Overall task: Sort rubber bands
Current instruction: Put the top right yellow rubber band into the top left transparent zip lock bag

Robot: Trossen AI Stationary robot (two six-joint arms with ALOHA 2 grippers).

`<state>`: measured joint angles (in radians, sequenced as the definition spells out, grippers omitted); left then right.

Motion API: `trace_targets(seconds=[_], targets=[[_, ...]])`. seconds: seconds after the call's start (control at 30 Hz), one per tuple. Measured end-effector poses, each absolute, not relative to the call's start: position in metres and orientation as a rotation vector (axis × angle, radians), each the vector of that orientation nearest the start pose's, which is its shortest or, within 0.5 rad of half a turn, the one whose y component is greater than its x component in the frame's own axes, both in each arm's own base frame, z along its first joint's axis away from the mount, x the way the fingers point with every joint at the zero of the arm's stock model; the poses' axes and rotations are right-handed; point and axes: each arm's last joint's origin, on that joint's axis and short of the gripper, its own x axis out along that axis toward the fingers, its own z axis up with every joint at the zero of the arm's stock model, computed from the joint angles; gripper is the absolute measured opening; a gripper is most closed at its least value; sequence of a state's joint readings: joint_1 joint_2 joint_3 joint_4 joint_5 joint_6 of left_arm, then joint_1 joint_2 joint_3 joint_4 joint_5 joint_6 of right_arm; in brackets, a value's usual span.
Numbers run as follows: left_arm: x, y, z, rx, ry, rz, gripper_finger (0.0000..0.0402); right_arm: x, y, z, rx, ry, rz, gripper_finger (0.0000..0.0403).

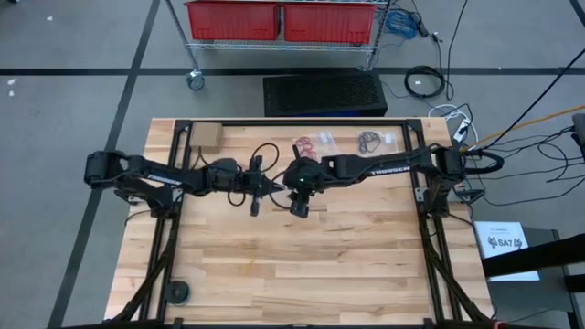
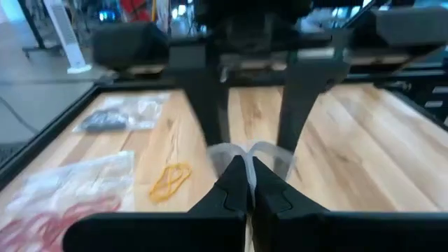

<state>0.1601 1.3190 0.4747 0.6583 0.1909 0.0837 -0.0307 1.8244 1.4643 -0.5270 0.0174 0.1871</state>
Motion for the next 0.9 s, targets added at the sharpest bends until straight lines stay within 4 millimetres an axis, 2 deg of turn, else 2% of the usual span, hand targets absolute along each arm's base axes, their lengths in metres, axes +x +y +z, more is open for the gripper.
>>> trace_targets(seconds=[0.13,0.37,0.6,0.73,0.9], targets=[[0.264,0.03,0.191,0.037,0.135,-0.049,0.0,0.404,-0.013,0.249,0.191,0.851,-0.133,0.01],[0.268,0.028,0.187,0.041,0.121,-0.026,0.0,0.407,0.0,0.242,0.077,0.869,-0.172,0.0009],[0.268,0.026,0.188,0.043,0.114,-0.028,0.0,0.4,0.007,0.245,0.047,0.893,-0.182,0.0001],[0.268,0.025,0.187,0.041,0.125,-0.03,0.0,0.397,0.011,0.234,0.046,0.841,-0.171,0.0],[0.268,0.025,0.187,0.041,0.125,-0.029,0.0,0.383,0.014,0.22,0.116,0.688,-0.17,0.0]])
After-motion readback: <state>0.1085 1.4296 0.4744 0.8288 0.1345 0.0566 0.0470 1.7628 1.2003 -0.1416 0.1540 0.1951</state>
